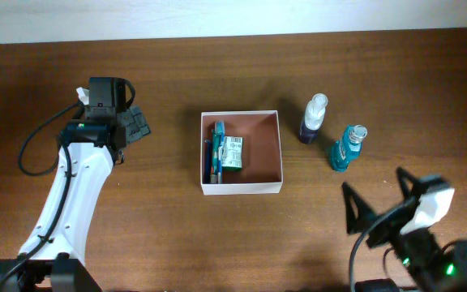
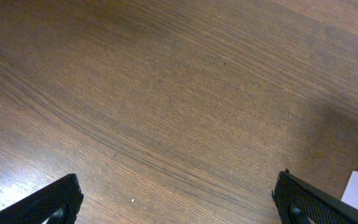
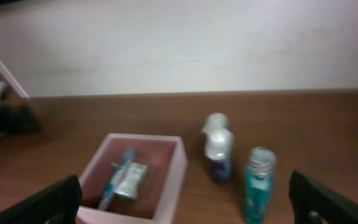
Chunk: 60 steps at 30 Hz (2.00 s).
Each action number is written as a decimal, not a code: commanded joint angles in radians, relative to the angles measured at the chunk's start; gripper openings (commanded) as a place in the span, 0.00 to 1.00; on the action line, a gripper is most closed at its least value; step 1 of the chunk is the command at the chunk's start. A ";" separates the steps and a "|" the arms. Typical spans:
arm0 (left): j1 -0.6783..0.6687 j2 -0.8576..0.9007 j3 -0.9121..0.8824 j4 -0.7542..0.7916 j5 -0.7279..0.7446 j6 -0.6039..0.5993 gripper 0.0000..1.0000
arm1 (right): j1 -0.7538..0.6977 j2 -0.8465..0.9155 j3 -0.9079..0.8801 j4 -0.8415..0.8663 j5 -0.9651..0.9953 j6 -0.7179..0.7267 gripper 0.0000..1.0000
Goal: Pack container
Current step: 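Move the right gripper up over the white-pump soap bottle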
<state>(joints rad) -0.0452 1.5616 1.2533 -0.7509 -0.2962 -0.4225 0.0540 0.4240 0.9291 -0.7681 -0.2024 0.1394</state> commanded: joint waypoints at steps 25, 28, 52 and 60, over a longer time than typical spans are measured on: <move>0.002 -0.007 0.008 0.002 -0.015 0.001 0.99 | -0.002 0.899 0.612 -0.388 0.317 -0.058 0.98; 0.002 -0.007 0.008 0.002 -0.014 0.001 1.00 | -0.002 0.932 0.612 -0.388 0.319 -0.057 0.98; 0.002 -0.007 0.008 0.002 -0.014 0.001 0.99 | 0.048 1.131 0.612 -0.140 0.217 0.002 0.93; 0.002 -0.007 0.008 0.001 -0.014 0.001 0.99 | 0.156 1.224 0.612 -0.045 0.371 0.181 0.93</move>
<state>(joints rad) -0.0452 1.5616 1.2533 -0.7521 -0.2966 -0.4225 0.1818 1.6157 1.5219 -0.8257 0.0685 0.2016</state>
